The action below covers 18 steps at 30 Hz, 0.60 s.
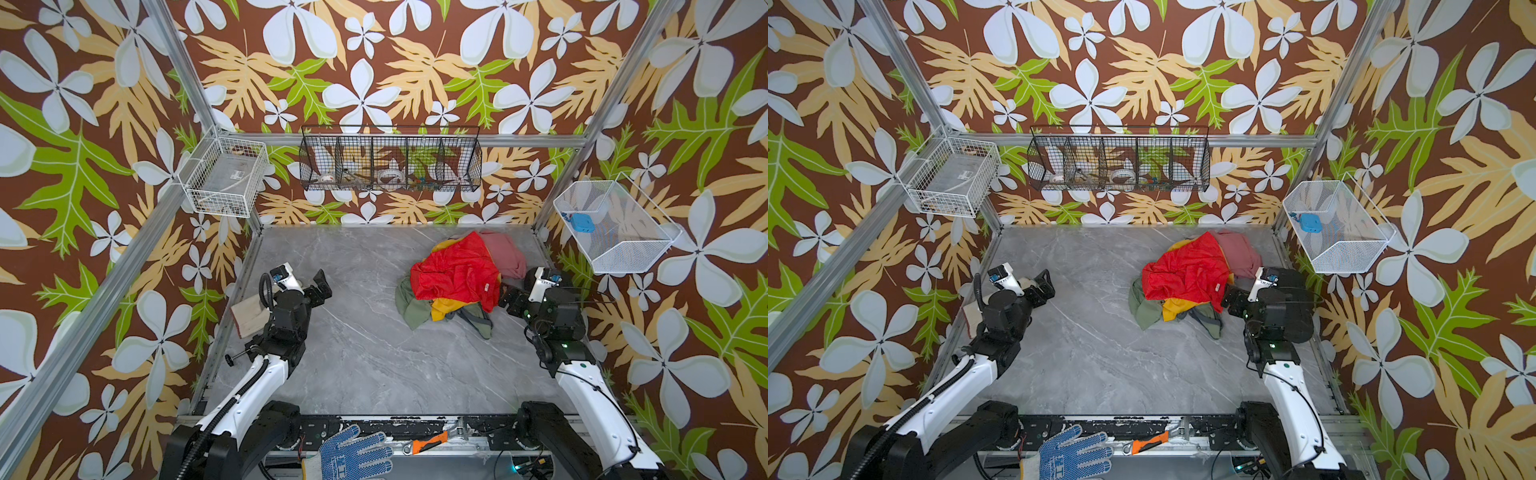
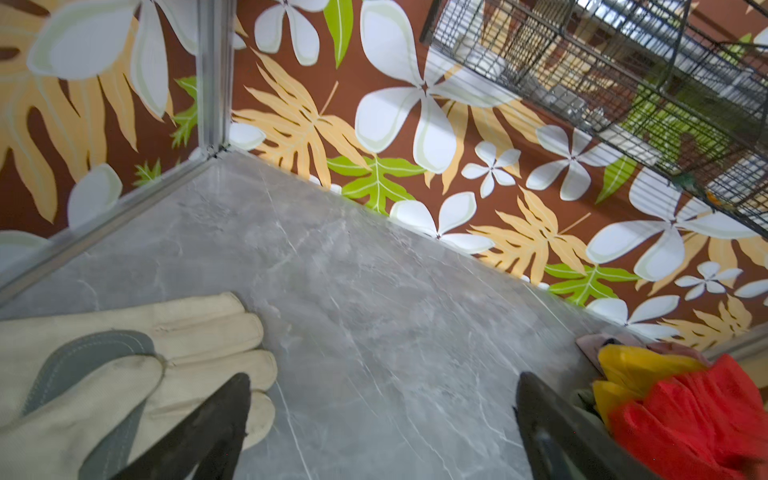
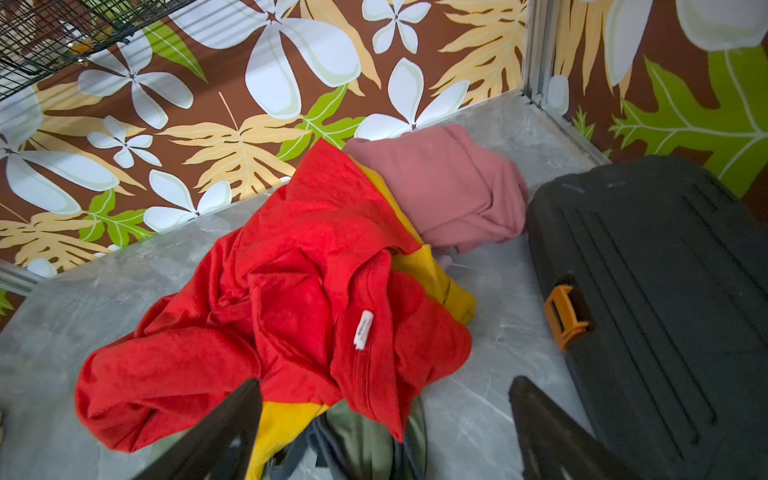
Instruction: Pick out a specific cloth from the pile
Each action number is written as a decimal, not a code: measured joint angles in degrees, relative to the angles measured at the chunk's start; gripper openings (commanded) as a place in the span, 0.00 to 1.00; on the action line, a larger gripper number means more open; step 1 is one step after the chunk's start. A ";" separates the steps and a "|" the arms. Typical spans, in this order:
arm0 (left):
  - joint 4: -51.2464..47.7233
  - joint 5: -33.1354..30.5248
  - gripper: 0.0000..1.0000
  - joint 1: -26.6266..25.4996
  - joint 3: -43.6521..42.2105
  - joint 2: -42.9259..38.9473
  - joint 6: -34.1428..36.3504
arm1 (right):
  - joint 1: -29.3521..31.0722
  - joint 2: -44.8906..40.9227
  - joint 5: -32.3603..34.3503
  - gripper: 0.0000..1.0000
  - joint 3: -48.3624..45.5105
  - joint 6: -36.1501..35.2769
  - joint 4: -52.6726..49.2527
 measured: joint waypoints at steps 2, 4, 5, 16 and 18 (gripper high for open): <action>-1.22 -0.63 1.00 -2.43 -0.44 -0.07 -0.85 | 0.02 -2.58 -1.68 0.86 -1.46 2.45 -2.45; -1.62 -1.42 1.00 -5.68 -0.42 0.35 -1.07 | 0.02 -5.79 -3.74 0.83 -4.04 5.53 -3.87; -1.62 -1.86 1.00 -7.10 -0.37 0.61 -1.07 | 0.02 -7.04 -4.81 0.81 -5.16 7.19 -4.37; -2.03 -4.74 1.00 -12.83 -0.33 4.50 -2.12 | 16.04 -5.27 -8.22 0.70 -12.48 23.85 0.85; -2.01 -4.87 1.00 -12.90 -0.26 5.16 -2.12 | 20.37 -1.86 -5.95 0.67 -12.35 25.86 3.45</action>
